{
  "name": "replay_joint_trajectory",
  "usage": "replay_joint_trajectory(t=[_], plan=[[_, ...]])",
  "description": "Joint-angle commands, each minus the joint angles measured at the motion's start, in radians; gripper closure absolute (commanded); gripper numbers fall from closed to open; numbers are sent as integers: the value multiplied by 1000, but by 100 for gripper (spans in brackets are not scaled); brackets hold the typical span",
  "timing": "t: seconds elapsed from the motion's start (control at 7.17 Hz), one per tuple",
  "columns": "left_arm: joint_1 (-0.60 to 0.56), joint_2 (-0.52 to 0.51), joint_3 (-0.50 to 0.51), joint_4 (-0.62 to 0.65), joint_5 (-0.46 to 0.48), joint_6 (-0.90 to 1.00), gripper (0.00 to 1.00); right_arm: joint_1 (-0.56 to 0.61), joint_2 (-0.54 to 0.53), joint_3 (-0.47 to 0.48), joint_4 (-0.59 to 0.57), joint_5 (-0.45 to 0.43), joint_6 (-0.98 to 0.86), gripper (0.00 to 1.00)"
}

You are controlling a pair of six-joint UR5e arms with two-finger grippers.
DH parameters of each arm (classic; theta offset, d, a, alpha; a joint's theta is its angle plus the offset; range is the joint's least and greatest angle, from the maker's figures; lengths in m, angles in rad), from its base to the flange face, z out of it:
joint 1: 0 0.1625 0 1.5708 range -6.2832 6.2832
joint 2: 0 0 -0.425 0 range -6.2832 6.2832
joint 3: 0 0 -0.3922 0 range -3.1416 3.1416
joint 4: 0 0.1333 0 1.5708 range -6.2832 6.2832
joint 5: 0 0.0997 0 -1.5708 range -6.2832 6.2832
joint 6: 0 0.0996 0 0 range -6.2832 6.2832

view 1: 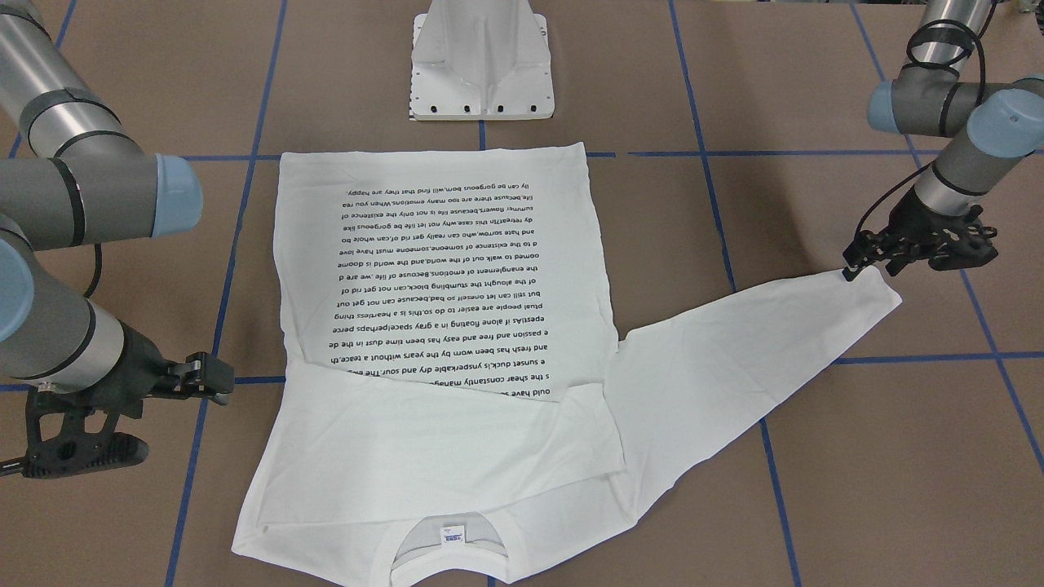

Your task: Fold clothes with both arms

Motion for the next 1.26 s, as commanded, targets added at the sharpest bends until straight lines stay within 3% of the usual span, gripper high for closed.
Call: replay_joint_trajectory(t=[0.0, 0.28, 0.7, 0.98, 1.12], plan=[[4, 5, 7, 8, 25, 2, 19, 0, -1, 0, 0, -2, 0, 0], [4, -1, 4, 12, 27, 1, 43, 0, -4, 0, 2, -3, 0, 0], [4, -10, -2, 12, 27, 1, 67, 0, -15, 1, 3, -2, 0, 0], [4, -19, -22, 14, 22, -5, 100, 1, -22, 1, 9, 0, 0, 0], [3, -18, -51, 17, 16, -7, 100, 4, -24, 3, 9, 0, -2, 0]])
